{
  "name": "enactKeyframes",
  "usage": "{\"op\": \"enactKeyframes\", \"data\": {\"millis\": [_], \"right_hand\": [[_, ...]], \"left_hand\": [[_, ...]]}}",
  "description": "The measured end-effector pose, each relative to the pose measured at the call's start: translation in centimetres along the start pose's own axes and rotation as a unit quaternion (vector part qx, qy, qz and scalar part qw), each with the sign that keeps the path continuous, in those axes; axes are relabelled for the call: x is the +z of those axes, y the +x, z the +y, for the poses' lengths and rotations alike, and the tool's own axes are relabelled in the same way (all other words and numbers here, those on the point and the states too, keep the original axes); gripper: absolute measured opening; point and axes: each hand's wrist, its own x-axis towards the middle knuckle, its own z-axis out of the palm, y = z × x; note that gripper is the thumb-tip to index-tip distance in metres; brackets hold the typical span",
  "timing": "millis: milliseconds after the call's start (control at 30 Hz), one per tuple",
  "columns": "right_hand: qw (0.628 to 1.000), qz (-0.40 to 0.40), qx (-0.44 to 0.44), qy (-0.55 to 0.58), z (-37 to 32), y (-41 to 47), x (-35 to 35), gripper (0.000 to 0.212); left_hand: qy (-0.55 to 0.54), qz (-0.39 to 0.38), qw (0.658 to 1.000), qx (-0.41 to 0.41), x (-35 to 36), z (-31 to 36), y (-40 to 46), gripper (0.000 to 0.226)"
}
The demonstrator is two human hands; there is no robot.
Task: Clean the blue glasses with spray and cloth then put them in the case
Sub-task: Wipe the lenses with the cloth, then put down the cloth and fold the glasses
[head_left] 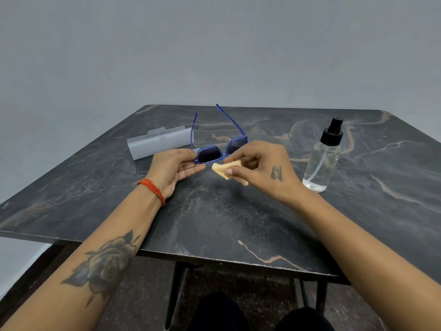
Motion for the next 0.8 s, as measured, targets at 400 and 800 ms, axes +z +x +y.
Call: {"op": "enactKeyframes", "data": {"millis": [400, 800], "right_hand": [[0.983, -0.083, -0.081, -0.146, 0.4, -1.1, 1.0, 0.018], [0.996, -0.081, 0.010, -0.046, -0.7, -1.1, 0.1, 0.019]], "left_hand": [[0.026, -0.011, 0.999, 0.027, 0.2, -0.2, 0.1, 0.004], [0.066, -0.039, 0.995, 0.070, 0.2, -0.4, 0.1, 0.006]]}}
